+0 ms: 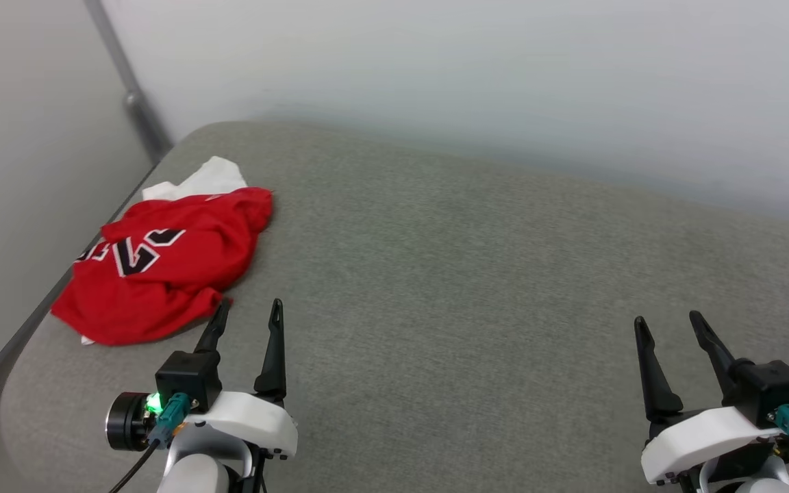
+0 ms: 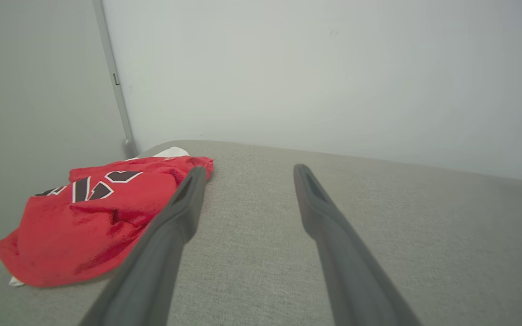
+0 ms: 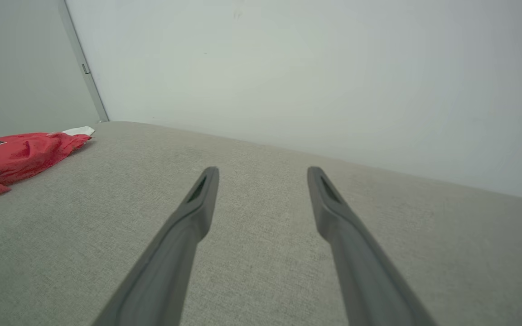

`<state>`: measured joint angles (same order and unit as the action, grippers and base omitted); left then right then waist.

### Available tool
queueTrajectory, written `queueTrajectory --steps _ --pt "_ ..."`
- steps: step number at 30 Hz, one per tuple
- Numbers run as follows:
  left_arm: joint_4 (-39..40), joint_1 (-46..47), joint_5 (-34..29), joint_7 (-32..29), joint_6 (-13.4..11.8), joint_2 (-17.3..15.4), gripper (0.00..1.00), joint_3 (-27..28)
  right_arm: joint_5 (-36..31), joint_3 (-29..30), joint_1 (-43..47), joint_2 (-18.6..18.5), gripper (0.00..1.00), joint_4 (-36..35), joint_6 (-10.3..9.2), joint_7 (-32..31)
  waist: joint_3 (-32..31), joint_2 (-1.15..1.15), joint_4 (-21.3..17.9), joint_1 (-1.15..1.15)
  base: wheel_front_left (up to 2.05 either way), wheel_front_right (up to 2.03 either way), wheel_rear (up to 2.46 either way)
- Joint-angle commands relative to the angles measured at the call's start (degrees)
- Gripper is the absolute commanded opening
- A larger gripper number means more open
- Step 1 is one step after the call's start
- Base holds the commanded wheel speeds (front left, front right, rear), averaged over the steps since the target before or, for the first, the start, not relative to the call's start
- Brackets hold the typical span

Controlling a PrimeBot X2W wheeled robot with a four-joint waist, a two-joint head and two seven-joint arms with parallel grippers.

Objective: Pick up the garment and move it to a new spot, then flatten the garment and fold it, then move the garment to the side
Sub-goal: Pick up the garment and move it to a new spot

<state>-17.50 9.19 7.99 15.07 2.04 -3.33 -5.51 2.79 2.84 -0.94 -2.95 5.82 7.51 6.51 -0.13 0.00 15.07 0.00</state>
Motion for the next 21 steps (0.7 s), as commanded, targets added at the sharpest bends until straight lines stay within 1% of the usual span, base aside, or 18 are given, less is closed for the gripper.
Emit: queueTrajectory --steps 1,7,12,16,21 --pt "0.0 0.5 -0.1 0.1 -0.2 -0.3 1.0 0.3 -0.1 -0.4 -0.7 0.1 1.0 -0.2 -0.04 -0.1 0.7 0.0 5.3 0.0 0.0 0.0 0.0" --pt "0.2 0.1 0.1 0.1 -0.8 -0.9 1.0 1.7 -0.2 -2.0 -1.6 0.1 1.0 -0.4 -0.04 -0.1 1.1 0.0 11.2 0.0 0.0 0.0 0.0" --pt "0.4 -0.5 0.4 0.1 -1.3 -0.9 1.0 2.6 -0.7 -3.4 -2.4 0.1 1.0 -1.0 -0.04 -0.4 1.3 0.0 14.8 0.0 0.0 0.0 0.0" --pt "1.2 -0.9 0.8 0.1 -1.9 -0.9 1.0 3.8 -1.0 -4.7 -3.3 0.1 1.0 -1.4 -0.04 -0.9 1.9 0.0 15.4 0.0 0.0 0.0 0.0" --pt "1.8 -1.2 1.2 0.1 -1.9 -0.9 1.0 4.8 -1.1 -5.6 -4.2 0.1 1.0 -1.4 -0.04 -1.3 2.3 0.0 15.5 0.0 0.0 0.0 0.0"
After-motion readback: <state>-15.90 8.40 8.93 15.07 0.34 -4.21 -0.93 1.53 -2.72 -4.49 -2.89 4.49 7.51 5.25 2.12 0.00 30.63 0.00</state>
